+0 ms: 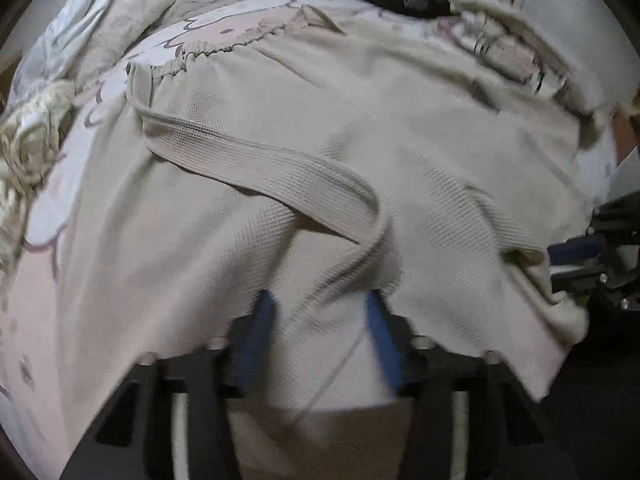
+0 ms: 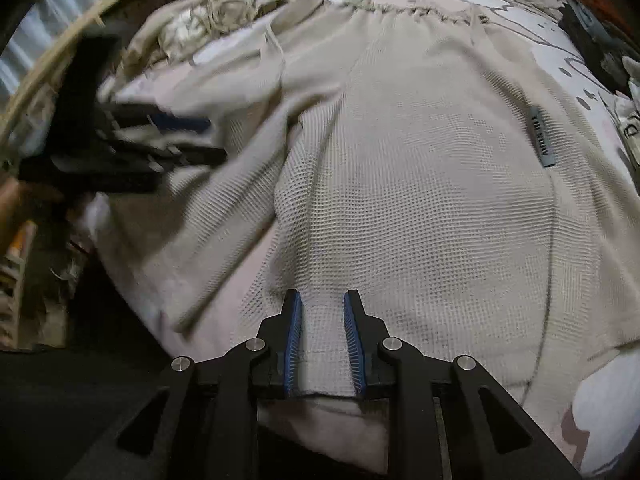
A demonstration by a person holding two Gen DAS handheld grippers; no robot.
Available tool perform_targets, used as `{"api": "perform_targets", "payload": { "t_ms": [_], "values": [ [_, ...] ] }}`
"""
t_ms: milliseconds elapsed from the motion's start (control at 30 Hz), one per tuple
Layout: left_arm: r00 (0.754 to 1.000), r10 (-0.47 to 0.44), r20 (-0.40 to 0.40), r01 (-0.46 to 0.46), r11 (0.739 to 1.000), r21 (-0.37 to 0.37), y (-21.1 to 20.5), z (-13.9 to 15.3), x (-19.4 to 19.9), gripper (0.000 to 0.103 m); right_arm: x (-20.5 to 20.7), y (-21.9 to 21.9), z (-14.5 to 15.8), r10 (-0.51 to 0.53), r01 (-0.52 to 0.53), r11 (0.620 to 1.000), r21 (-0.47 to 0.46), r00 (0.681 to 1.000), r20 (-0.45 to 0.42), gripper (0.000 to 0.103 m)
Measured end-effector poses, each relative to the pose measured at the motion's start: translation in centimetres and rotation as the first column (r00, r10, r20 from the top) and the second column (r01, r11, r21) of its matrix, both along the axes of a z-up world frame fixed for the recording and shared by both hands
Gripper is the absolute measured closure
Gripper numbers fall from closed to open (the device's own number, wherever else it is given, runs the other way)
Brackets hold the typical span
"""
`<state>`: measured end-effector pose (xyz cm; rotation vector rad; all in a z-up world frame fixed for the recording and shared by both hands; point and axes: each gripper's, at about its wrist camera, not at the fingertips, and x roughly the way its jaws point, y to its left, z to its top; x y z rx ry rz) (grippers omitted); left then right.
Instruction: Fold clothes
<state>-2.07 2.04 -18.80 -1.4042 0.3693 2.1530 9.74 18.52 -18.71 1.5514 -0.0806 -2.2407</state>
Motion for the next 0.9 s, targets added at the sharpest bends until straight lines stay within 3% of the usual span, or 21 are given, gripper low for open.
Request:
{"api": "perform_targets", "payload": {
  "t_ms": [33, 67, 200, 233, 267, 300, 433, 533, 633, 700, 733, 767, 833, 900],
  "values": [
    [1.000, 0.022, 0.008, -0.022, 0.999, 0.027, -0.6, 0.3, 0.0, 0.091, 0.1, 0.3, 0.7, -0.004, 0.004, 1.000, -0.031, 1.000, -0.007, 0.080],
    [0.999, 0.047, 0.016, -0.048, 0.998, 0.051, -1.3, 0.7, 0.0, 0.093, 0.6, 1.1, 1.9, -0.016, 0.014, 0.998, -0.068, 0.999, -0.035, 0.080],
    [0.980, 0.199, 0.006, -0.198, 0.971, 0.135, -6.0, 3.1, 0.1, 0.093, 1.5, 5.4, 5.1, -0.139, 0.129, 0.985, -0.116, 0.987, -0.085, 0.077],
    [0.968, 0.252, 0.000, -0.249, 0.957, 0.146, -7.4, 3.6, 0.0, 0.093, 1.8, 6.8, 5.4, -0.194, 0.184, 0.977, -0.105, 0.977, -0.091, 0.065],
    [0.953, 0.301, -0.004, -0.297, 0.943, 0.152, -8.8, 3.9, 0.0, 0.093, 2.1, 8.1, 5.7, -0.248, 0.239, 0.966, -0.095, 0.964, -0.097, 0.045],
    [0.935, 0.355, -0.008, -0.350, 0.924, 0.155, -10.4, 4.1, 0.0, 0.093, 2.4, 9.5, 6.0, -0.300, 0.292, 0.953, -0.085, 0.948, -0.104, 0.036],
    [0.831, 0.557, -0.016, -0.547, 0.821, 0.161, -17.0, 4.5, 0.1, 0.093, 3.5, 12.6, 4.8, -0.389, 0.389, 0.921, -0.012, 0.918, -0.082, 0.035],
    [0.775, 0.632, -0.016, -0.624, 0.769, 0.141, -19.7, 4.3, 0.4, 0.093, 3.8, 13.5, 2.9, -0.432, 0.432, 0.902, 0.008, 0.901, -0.033, 0.050],
    [0.748, 0.664, 0.010, -0.658, 0.738, 0.149, -20.8, 4.0, 1.2, 0.092, 4.2, 13.8, 0.8, -0.449, 0.451, 0.892, -0.038, 0.892, 0.047, 0.055],
    [0.748, 0.663, 0.010, -0.657, 0.739, 0.146, -20.5, 3.9, 1.5, 0.089, 3.8, 13.4, 0.0, -0.436, 0.439, 0.898, -0.021, 0.897, 0.067, 0.060],
    [0.749, 0.662, 0.009, -0.657, 0.740, 0.145, -20.2, 3.9, 1.7, 0.080, 3.7, 12.9, -0.5, -0.432, 0.433, 0.901, 0.007, 0.899, 0.065, 0.065],
    [0.750, 0.661, 0.009, -0.655, 0.741, 0.147, -20.0, 3.9, 1.8, 0.070, 3.7, 12.6, -0.7, -0.435, 0.434, 0.900, 0.032, 0.899, 0.052, 0.075],
    [0.755, 0.655, 0.004, -0.648, 0.746, 0.157, -19.5, 4.2, 1.8, 0.066, 3.6, 12.5, -0.4, -0.432, 0.431, 0.901, 0.043, 0.901, 0.041, 0.092],
    [0.765, 0.644, -0.017, -0.634, 0.757, 0.157, -19.0, 4.8, 1.8, 0.066, 3.7, 12.7, 0.9, -0.441, 0.441, 0.897, 0.005, 0.897, 0.032, 0.095]
  ]
}}
